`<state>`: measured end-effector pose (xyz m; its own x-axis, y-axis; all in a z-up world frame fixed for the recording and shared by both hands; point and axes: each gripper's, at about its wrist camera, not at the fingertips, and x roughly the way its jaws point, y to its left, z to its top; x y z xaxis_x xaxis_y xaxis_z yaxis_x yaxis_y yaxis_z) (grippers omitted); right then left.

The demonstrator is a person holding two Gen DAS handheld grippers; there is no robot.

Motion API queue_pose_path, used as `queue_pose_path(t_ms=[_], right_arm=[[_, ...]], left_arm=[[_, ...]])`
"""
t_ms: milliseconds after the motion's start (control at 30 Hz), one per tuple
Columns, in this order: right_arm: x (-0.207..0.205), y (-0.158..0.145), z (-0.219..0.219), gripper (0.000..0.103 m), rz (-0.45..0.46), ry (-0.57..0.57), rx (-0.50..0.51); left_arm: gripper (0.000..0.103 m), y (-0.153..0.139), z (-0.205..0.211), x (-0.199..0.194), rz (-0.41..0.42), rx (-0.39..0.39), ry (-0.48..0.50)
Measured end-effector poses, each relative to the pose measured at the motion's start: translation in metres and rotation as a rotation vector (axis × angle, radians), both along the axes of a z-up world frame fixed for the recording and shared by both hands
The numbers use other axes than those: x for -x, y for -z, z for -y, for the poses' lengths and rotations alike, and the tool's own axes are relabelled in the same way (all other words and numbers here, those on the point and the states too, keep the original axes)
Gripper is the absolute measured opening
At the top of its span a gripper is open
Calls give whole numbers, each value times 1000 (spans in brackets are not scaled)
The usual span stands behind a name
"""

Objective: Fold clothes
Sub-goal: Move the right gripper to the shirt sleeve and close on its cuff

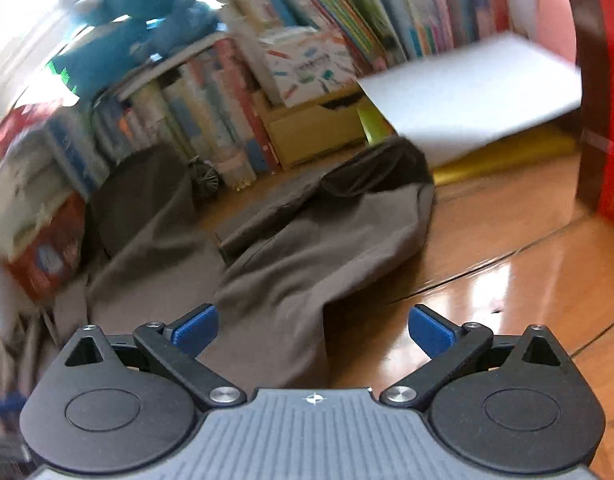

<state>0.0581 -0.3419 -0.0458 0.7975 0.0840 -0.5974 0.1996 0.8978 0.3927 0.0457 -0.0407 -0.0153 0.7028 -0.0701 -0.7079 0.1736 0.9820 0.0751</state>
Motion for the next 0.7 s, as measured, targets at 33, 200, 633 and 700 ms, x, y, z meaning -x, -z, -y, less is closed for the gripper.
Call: queue_pose_path(t_ms=[33,200,633,700], right_arm=[[-7,2,3,99,-19,15,-22],[-24,9,10,95,-36,38,-99],[-45,20,0,27,-39,20,-26],[-49,21,-5,21,-45,16,4]], left_arm=[[103,-1,0,1,-1,-2,2],[103,-12,-28,12,85,-150,-99],[101,-25,-172,5,11,222,-290],[102,-27,-134,2,14,244,-166]])
